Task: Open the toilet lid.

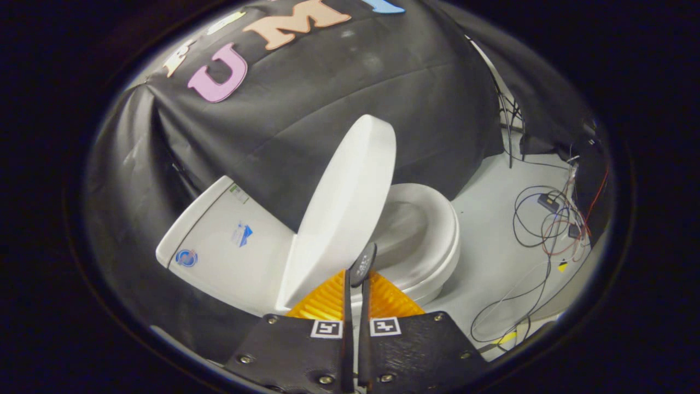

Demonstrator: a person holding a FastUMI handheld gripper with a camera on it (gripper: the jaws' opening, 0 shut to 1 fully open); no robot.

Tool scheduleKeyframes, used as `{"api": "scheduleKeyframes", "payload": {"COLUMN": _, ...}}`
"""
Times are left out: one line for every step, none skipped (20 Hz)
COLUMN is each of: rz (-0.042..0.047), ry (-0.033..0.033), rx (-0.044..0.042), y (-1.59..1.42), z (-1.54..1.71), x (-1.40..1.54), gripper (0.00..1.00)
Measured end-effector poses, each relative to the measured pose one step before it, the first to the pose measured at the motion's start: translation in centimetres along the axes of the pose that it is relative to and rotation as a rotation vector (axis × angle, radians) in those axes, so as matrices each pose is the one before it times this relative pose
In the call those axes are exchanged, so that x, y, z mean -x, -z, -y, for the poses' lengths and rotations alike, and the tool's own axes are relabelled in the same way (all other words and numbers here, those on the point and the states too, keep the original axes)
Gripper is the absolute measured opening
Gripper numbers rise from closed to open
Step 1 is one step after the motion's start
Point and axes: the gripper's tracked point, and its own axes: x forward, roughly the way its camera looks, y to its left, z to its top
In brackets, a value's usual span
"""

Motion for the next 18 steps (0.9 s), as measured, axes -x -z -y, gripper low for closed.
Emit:
{"api": "scheduleKeyframes", "payload": {"rz": -0.00284, "ry": 0.00469, "rx": 0.02488, "y": 0.205, "z": -0.212, "x": 0.006, "gripper": 0.04}}
{"api": "scheduleKeyframes", "payload": {"rz": -0.00627, "ry": 0.00107, "rx": 0.01897, "y": 0.465, "z": -0.368, "x": -0.116, "gripper": 0.04}}
{"api": "scheduleKeyframes", "payload": {"rz": -0.00215, "ry": 0.00436, "rx": 0.0115, "y": 0.27, "z": -0.244, "x": -0.033, "gripper": 0.04}}
{"api": "scheduleKeyframes", "payload": {"rz": -0.00243, "ry": -0.05751, "rx": 0.00047, "y": 0.249, "z": -1.386, "x": -0.232, "gripper": 0.04}}
{"api": "scheduleKeyframes", "payload": {"rz": 0.00835, "ry": -0.18167, "rx": -0.07261, "y": 0.398, "z": -4.259, "x": -0.808, "gripper": 0.04}}
{"api": "scheduleKeyframes", "payload": {"rz": 0.01807, "ry": -0.06152, "rx": -0.00237, "y": -1.251, "z": -3.086, "x": 0.883, "gripper": 0.03}}
{"api": "scheduleKeyframes", "payload": {"rz": 0.01728, "ry": 0.04261, "rx": 0.0778, "y": -0.443, "z": -1.527, "x": -0.482, "gripper": 0.01}}
{"api": "scheduleKeyframes", "payload": {"rz": 0.01512, "ry": 0.02268, "rx": 0.09676, "y": -0.575, "z": -0.522, "x": 0.065, "gripper": 0.01}}
{"api": "scheduleKeyframes", "payload": {"rz": 0.01684, "ry": 0.00506, "rx": 0.06112, "y": -0.512, "z": -0.212, "x": 0.184, "gripper": 0.01}}
{"api": "scheduleKeyframes", "payload": {"rz": -0.00172, "ry": 0.02893, "rx": 0.03132, "y": 0.15, "z": 0.792, "x": 0.145, "gripper": 0.01}}
{"api": "scheduleKeyframes", "payload": {"rz": -0.01121, "ry": 0.02837, "rx": -0.01229, "y": 0.443, "z": 0.689, "x": -0.152, "gripper": 0.01}}
{"api": "scheduleKeyframes", "payload": {"rz": -0.02313, "ry": 0.01258, "rx": -0.03579, "y": 0.485, "z": 0.604, "x": -0.481, "gripper": 0.01}}
{"api": "scheduleKeyframes", "payload": {"rz": -0.03289, "ry": 0.01623, "rx": -0.04103, "y": 0.72, "z": 0.793, "x": -0.37, "gripper": 0.01}}
{"api": "scheduleKeyframes", "payload": {"rz": -0.0196, "ry": 0.03363, "rx": -0.04032, "y": 0.706, "z": 1.707, "x": -0.462, "gripper": 0.01}}
{"api": "scheduleKeyframes", "payload": {"rz": -0.01089, "ry": 0.02634, "rx": -0.03484, "y": 0.233, "z": 1.297, "x": -0.449, "gripper": 0.02}}
{"api": "scheduleKeyframes", "payload": {"rz": -0.00683, "ry": 0.02876, "rx": -0.02292, "y": 0.136, "z": 1.083, "x": -0.168, "gripper": 0.02}}
{"api": "scheduleKeyframes", "payload": {"rz": -0.00894, "ry": 0.0433, "rx": -0.01655, "y": 0.011, "z": 1.438, "x": -0.365, "gripper": 0.06}}
{"api": "scheduleKeyframes", "payload": {"rz": -0.02462, "ry": 0.03716, "rx": 0.00246, "y": 0.434, "z": 1.391, "x": 0.218, "gripper": 0.19}}
